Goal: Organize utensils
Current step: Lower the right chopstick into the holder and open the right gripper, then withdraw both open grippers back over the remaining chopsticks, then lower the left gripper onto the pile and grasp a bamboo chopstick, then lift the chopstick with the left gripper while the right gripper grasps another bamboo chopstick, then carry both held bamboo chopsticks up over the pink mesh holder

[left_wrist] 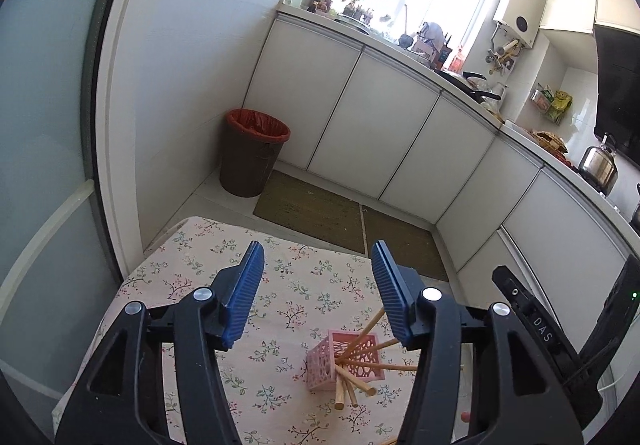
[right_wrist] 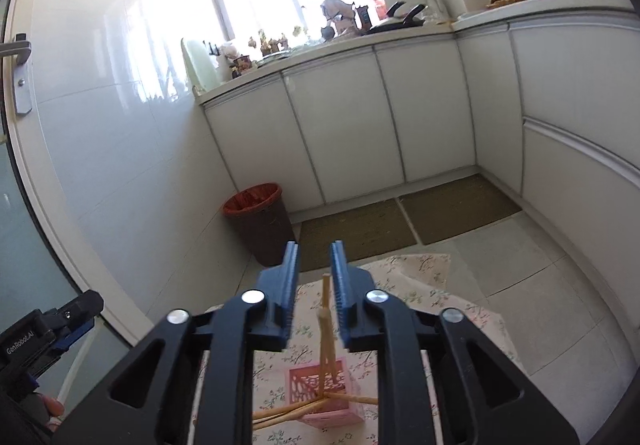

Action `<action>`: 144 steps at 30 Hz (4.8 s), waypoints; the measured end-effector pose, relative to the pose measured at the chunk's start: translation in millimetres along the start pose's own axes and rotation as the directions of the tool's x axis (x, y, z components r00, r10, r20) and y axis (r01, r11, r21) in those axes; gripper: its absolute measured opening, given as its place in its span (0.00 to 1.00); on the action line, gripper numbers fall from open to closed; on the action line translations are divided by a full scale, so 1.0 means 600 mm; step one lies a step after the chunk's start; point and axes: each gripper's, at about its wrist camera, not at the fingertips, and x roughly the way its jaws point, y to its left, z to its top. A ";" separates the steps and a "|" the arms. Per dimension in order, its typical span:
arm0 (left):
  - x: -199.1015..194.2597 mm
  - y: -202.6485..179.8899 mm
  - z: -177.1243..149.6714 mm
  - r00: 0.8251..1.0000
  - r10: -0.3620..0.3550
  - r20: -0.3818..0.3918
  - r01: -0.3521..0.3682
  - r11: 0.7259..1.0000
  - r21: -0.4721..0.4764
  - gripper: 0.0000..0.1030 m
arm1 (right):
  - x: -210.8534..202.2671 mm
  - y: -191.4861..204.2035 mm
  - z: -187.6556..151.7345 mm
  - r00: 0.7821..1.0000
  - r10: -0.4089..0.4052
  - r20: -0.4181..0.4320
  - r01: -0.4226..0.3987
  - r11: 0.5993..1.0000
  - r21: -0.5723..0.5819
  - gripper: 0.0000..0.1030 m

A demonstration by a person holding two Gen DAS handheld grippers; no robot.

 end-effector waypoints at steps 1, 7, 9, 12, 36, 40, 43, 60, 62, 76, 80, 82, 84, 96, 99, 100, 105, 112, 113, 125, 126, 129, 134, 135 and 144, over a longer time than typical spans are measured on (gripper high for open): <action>-0.003 0.001 0.000 1.000 0.001 0.006 -0.001 1.000 0.004 0.54 | -0.008 0.003 0.002 1.000 0.001 0.011 -0.001 1.000 -0.004 0.35; -0.026 -0.014 0.000 0.999 -0.005 0.037 0.003 0.999 0.034 0.61 | -0.077 0.023 0.016 0.996 -0.021 0.083 0.028 0.996 -0.085 0.46; -0.037 -0.024 -0.001 0.999 -0.008 0.051 0.005 0.999 0.050 0.65 | -0.096 0.025 0.015 0.996 -0.031 0.089 0.040 0.994 -0.101 0.49; -0.053 -0.045 -0.006 0.997 -0.004 0.072 -0.002 0.996 0.085 0.69 | -0.123 0.024 0.009 0.994 -0.046 0.101 0.057 0.992 -0.109 0.55; -0.099 -0.108 -0.100 0.998 0.047 0.029 -0.053 0.962 0.267 0.93 | -0.222 -0.084 -0.062 0.981 -0.192 -0.039 0.193 0.981 0.030 0.93; -0.069 -0.111 -0.141 0.993 0.068 -0.093 -0.034 0.945 0.326 0.93 | -0.233 -0.132 -0.109 0.969 -0.217 -0.119 0.224 0.974 0.045 0.93; -0.029 -0.117 -0.181 0.968 0.089 -0.234 0.008 0.924 0.383 0.93 | -0.232 -0.181 -0.160 0.947 -0.237 -0.216 0.258 0.963 0.076 0.93; 0.182 -0.189 -0.400 0.730 0.244 -0.638 0.217 0.803 0.555 0.92 | -0.205 -0.344 -0.318 0.854 -0.215 -0.474 0.355 0.907 0.229 0.93; 0.207 -0.202 -0.408 0.715 0.241 -0.656 0.238 0.799 0.553 0.84 | -0.204 -0.347 -0.319 0.851 -0.214 -0.479 0.356 0.906 0.228 0.93; 0.281 -0.226 -0.457 0.635 0.281 -0.720 0.277 0.787 0.552 0.47 | -0.192 -0.384 -0.332 0.836 -0.178 -0.519 0.378 0.873 0.308 0.93; 0.293 -0.223 -0.469 0.614 0.282 -0.737 0.290 0.788 0.543 0.43 | -0.190 -0.379 -0.332 0.835 -0.175 -0.522 0.373 0.878 0.301 0.93; 0.298 -0.225 -0.474 0.611 0.282 -0.740 0.296 0.785 0.544 0.40 | -0.189 -0.378 -0.333 0.833 -0.176 -0.525 0.375 0.877 0.300 0.93; 0.299 -0.228 -0.484 0.620 0.291 -0.729 0.299 0.772 0.561 0.31 | -0.186 -0.378 -0.334 0.827 -0.172 -0.536 0.379 0.874 0.304 0.93; 0.248 -0.181 -0.445 0.756 0.247 -0.606 0.278 0.718 0.639 0.07 | -0.102 -0.332 -0.332 0.802 -0.097 -0.590 0.362 0.864 0.350 0.93; 0.196 -0.167 -0.409 0.812 0.215 -0.543 0.255 0.706 0.661 0.07 | -0.063 -0.306 -0.327 0.786 -0.097 -0.610 0.368 0.867 0.336 0.93; 0.175 -0.160 -0.398 0.828 0.204 -0.522 0.248 0.702 0.668 0.07 | -0.047 -0.294 -0.326 0.775 -0.099 -0.624 0.368 0.873 0.319 0.93; 0.083 -0.122 -0.341 0.896 0.144 -0.421 0.196 0.721 0.664 0.07 | 0.039 -0.233 -0.332 0.714 -0.190 -0.674 0.421 0.885 0.197 0.93; 0.006 -0.066 -0.286 0.938 0.090 -0.335 0.127 0.810 0.572 0.07 | 0.116 -0.185 -0.361 0.631 -0.368 -0.684 0.513 0.858 0.012 0.52; -0.005 -0.059 -0.279 0.943 0.086 -0.322 0.117 0.821 0.560 0.07 | 0.118 -0.177 -0.362 0.633 -0.387 -0.670 0.516 0.857 -0.007 0.41; -0.057 -0.012 -0.220 0.964 -0.006 -0.264 0.111 0.915 0.388 0.07 | 0.013 -0.130 -0.283 0.842 -0.108 -0.528 0.234 0.956 0.178 0.05; -0.063 -0.011 -0.215 0.965 -0.021 -0.261 0.120 0.922 0.368 0.07 | -0.008 -0.122 -0.268 0.859 -0.089 -0.505 0.203 0.963 0.175 0.05; -0.079 -0.006 -0.200 0.967 -0.063 -0.247 0.141 0.940 0.311 0.07 | -0.070 -0.101 -0.225 0.900 -0.045 -0.433 0.124 0.980 0.155 0.05; -0.107 -0.006 -0.156 0.973 -0.142 -0.183 0.173 0.971 0.164 0.07 | -0.151 -0.079 -0.162 0.943 0.006 -0.334 0.040 0.991 0.131 0.05; -0.112 -0.008 -0.146 0.974 -0.160 -0.161 0.182 0.974 0.132 0.07 | -0.161 -0.077 -0.148 0.949 0.014 -0.315 0.028 0.991 0.127 0.05; -0.138 -0.083 -0.042 0.976 -0.174 0.131 0.171 0.985 0.037 0.07 | -0.236 -0.082 -0.062 0.977 0.069 -0.200 -0.047 0.993 0.112 0.05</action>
